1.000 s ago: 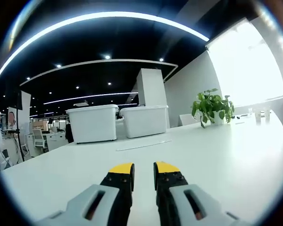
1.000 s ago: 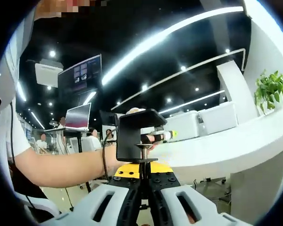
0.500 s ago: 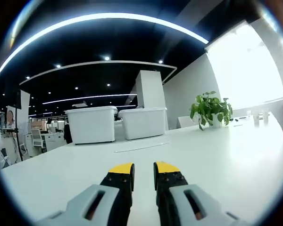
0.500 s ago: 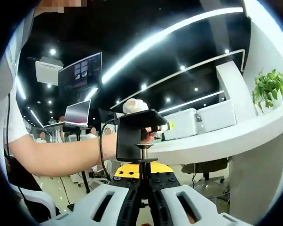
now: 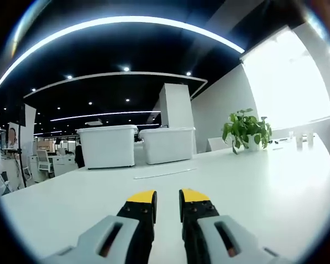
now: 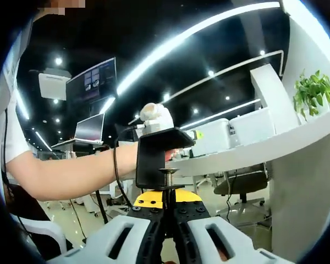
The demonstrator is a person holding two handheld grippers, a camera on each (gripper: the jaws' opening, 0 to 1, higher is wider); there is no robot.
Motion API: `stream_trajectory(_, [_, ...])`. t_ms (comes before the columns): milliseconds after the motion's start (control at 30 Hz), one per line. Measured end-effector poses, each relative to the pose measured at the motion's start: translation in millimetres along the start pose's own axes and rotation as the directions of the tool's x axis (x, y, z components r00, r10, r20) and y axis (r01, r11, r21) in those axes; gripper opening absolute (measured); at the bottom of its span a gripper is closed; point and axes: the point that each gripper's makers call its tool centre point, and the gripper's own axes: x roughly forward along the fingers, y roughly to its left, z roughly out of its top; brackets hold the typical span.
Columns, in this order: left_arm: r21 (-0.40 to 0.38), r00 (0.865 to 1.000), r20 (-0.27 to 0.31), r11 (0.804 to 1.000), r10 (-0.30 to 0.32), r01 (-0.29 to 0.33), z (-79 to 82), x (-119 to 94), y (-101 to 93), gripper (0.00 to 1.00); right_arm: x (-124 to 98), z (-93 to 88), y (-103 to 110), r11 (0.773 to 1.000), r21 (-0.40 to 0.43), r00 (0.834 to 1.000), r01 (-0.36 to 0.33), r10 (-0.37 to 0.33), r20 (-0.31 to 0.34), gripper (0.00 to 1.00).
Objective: Clamp the fixed fixture on the desktop, loosen the retaining clip, secure it to the edge of the desk, and tighten the retaining clip.
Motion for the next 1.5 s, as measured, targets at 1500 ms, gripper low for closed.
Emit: stream_trajectory(1500, [0.003, 1.0, 0.005, 1.0, -0.008, 0.008, 1.2, 0, -1.2, 0.16, 14, -13.5, -30, 0.997, 0.013, 0.996, 0.081, -0.081, -0.024, 0.02])
